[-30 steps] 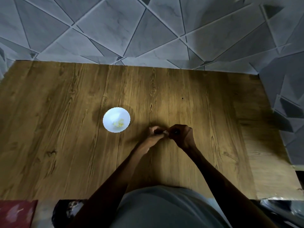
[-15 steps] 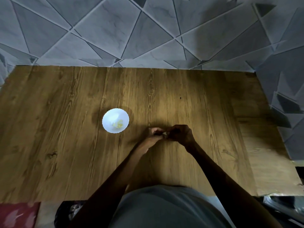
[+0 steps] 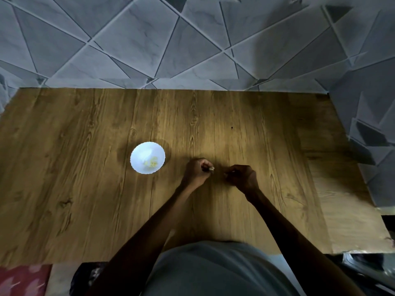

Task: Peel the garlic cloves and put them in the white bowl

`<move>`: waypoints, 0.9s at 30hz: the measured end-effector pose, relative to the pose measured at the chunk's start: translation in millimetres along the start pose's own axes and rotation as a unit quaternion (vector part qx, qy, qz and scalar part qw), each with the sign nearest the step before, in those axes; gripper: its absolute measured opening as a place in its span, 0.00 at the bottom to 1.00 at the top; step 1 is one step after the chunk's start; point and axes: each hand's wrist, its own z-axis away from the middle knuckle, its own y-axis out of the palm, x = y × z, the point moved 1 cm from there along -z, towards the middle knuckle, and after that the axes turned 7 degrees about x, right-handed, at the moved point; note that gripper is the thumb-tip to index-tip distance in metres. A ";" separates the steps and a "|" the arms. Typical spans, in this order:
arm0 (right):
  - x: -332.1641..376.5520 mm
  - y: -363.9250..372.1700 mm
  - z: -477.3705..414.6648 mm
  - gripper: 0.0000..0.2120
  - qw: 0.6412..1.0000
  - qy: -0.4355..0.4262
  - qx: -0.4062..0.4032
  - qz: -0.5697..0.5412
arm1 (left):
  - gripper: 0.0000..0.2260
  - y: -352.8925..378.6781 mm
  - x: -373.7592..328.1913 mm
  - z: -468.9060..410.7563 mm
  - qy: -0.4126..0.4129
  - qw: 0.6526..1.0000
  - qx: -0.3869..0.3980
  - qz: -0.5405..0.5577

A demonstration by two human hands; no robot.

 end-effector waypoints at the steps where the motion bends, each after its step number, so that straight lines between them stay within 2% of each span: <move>1: -1.6 0.1 2.2 0.03 1.000 0.004 0.003 0.007 | 0.07 0.9 -1.5 -0.8 0.005 1.000 0.002 -0.004; 8: -10.2 10.8 18.2 0.03 0.998 -0.018 0.031 0.049 | 0.10 -2.2 5.3 16.7 0.011 0.998 -0.049 0.037; 13: 1.7 24.0 29.2 0.03 0.987 -0.076 0.087 0.107 | 0.07 -11.0 33.2 48.4 -0.007 0.997 -0.071 -0.010; 17: 11.1 43.8 34.2 0.03 0.980 -0.091 0.129 0.120 | 0.07 -14.6 48.0 69.5 -0.005 0.996 -0.086 -0.033; 20: 13.9 57.9 37.4 0.05 0.979 -0.093 0.110 0.145 | 0.08 -16.1 55.0 79.6 -0.010 0.995 -0.097 -0.017; 24: 16.0 68.2 40.1 0.04 0.970 -0.140 0.063 0.188 | 0.07 -21.6 60.9 85.7 -0.012 0.994 -0.104 0.012; 27: 15.3 69.9 40.5 0.05 0.965 -0.144 0.058 0.213 | 0.07 -25.4 61.4 86.5 -0.015 0.994 -0.102 0.024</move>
